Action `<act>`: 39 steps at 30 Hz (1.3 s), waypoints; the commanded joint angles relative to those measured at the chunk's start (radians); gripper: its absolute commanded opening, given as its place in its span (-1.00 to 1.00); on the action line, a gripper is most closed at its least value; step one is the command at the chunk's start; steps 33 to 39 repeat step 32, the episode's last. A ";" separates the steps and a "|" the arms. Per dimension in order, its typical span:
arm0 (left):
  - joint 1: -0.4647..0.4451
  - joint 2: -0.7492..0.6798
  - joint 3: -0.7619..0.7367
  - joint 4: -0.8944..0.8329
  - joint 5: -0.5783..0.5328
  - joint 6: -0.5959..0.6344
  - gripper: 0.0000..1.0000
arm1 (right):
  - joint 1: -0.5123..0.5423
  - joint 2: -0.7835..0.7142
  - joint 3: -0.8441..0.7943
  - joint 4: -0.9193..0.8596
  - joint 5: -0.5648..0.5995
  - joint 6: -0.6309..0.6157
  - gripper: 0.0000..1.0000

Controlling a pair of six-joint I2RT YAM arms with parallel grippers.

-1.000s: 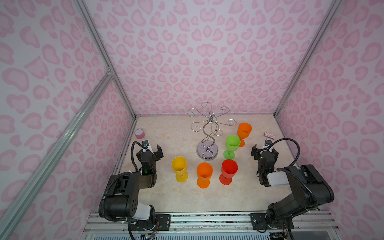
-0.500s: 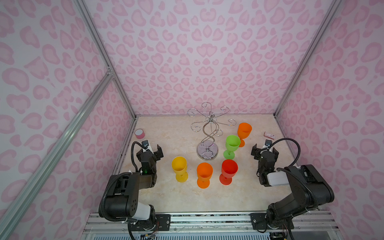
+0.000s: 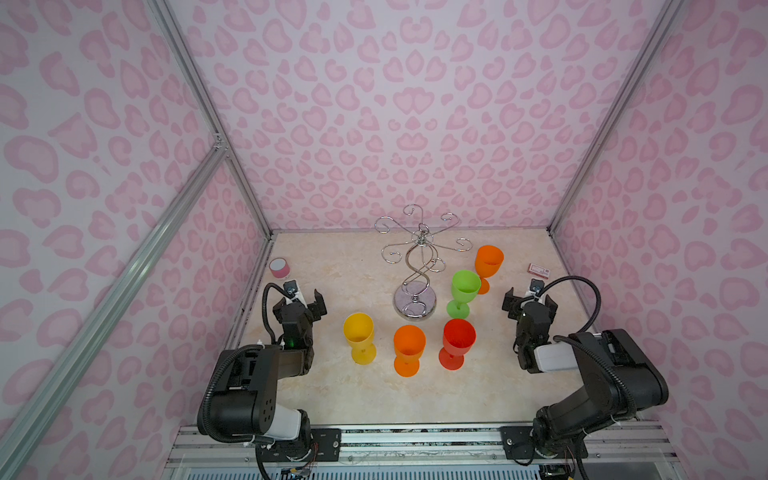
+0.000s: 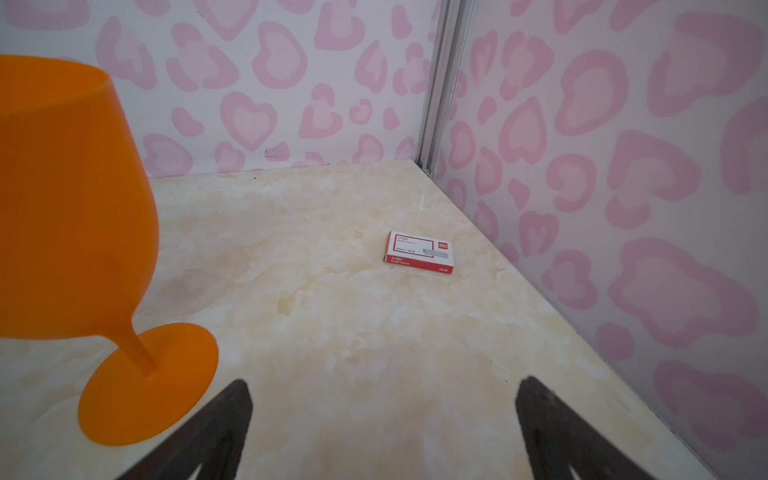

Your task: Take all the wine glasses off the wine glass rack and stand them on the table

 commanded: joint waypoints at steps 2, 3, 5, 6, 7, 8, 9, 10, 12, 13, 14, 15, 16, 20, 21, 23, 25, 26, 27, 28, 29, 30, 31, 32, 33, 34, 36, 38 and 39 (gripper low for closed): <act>0.000 0.002 -0.001 0.043 -0.009 0.003 0.95 | 0.001 0.004 -0.004 0.024 0.010 -0.006 0.99; 0.000 0.001 -0.001 0.043 -0.009 0.003 0.95 | 0.001 0.003 -0.005 0.024 0.011 -0.006 0.99; 0.000 0.002 -0.001 0.043 -0.009 0.003 0.95 | 0.001 0.003 -0.004 0.026 0.012 -0.007 0.99; 0.000 0.002 -0.001 0.043 -0.010 0.003 0.95 | 0.001 0.004 -0.005 0.026 0.011 -0.007 0.99; 0.000 0.001 -0.003 0.043 -0.009 0.003 0.95 | 0.001 0.004 -0.004 0.026 0.012 -0.008 0.99; 0.000 0.001 -0.002 0.043 -0.010 0.002 0.95 | 0.001 0.004 -0.004 0.026 0.012 -0.008 0.99; 0.000 0.001 -0.002 0.043 -0.009 0.002 0.95 | 0.001 0.003 -0.005 0.026 0.011 -0.007 0.99; 0.000 0.001 -0.002 0.043 -0.009 0.002 0.95 | 0.001 0.004 -0.005 0.026 0.012 -0.007 0.99; 0.000 0.001 -0.002 0.043 -0.009 0.001 0.95 | 0.001 0.004 -0.004 0.026 0.012 -0.007 0.99; 0.001 0.001 -0.002 0.043 -0.009 0.002 0.95 | 0.001 0.004 -0.005 0.026 0.012 -0.007 0.99; 0.000 0.001 -0.002 0.043 -0.009 0.002 0.95 | 0.003 0.004 -0.007 0.029 0.010 -0.012 0.99; 0.000 0.000 -0.004 0.044 -0.008 0.001 0.95 | 0.009 0.005 -0.012 0.041 0.006 -0.019 0.99; 0.000 0.000 -0.003 0.045 -0.009 0.002 0.95 | 0.015 0.006 -0.024 0.066 -0.023 -0.037 0.99; 0.000 0.000 -0.004 0.046 -0.008 0.003 0.95 | 0.021 0.006 -0.040 0.095 -0.065 -0.060 0.99; 0.000 0.000 -0.003 0.046 -0.009 0.002 0.95 | 0.021 0.005 -0.037 0.088 -0.063 -0.058 0.99; 0.000 -0.001 -0.003 0.046 -0.010 0.003 0.95 | 0.020 0.005 -0.029 0.075 -0.051 -0.052 0.99; 0.000 0.002 -0.003 0.044 -0.010 0.002 0.95 | 0.018 0.006 -0.023 0.066 -0.036 -0.045 0.99; 0.000 0.003 0.001 0.040 -0.008 0.003 0.95 | 0.018 0.007 -0.022 0.061 -0.032 -0.043 0.99; 0.000 0.006 0.003 0.037 -0.008 0.003 0.95 | 0.018 0.006 -0.021 0.061 -0.032 -0.043 0.99; 0.001 0.005 0.005 0.034 -0.008 0.003 0.95 | 0.018 0.007 -0.021 0.061 -0.032 -0.043 0.99; 0.000 0.008 0.006 0.034 -0.009 0.002 0.95 | 0.018 0.007 -0.021 0.061 -0.032 -0.043 0.99; 0.000 0.005 0.004 0.036 -0.008 0.002 0.95 | 0.018 0.006 -0.022 0.061 -0.033 -0.043 0.99; 0.000 0.003 -0.001 0.044 -0.007 0.003 0.95 | 0.018 0.007 -0.022 0.061 -0.032 -0.043 0.99; 0.000 0.001 -0.004 0.047 -0.006 0.003 0.95 | 0.018 0.006 -0.021 0.061 -0.032 -0.043 0.99; 0.000 0.001 -0.004 0.047 -0.006 0.003 0.95 | 0.018 0.006 -0.021 0.061 -0.032 -0.043 0.99; 0.000 0.001 -0.004 0.047 -0.006 0.003 0.95 | 0.018 0.006 -0.021 0.061 -0.032 -0.043 0.99; 0.000 0.001 -0.004 0.047 -0.006 0.003 0.95 | 0.018 0.006 -0.021 0.061 -0.032 -0.043 0.99; 0.000 0.001 -0.004 0.047 -0.006 0.003 0.95 | 0.018 0.006 -0.021 0.061 -0.032 -0.043 0.99; 0.000 0.001 -0.004 0.047 -0.006 0.003 0.95 | 0.018 0.006 -0.021 0.061 -0.032 -0.043 0.99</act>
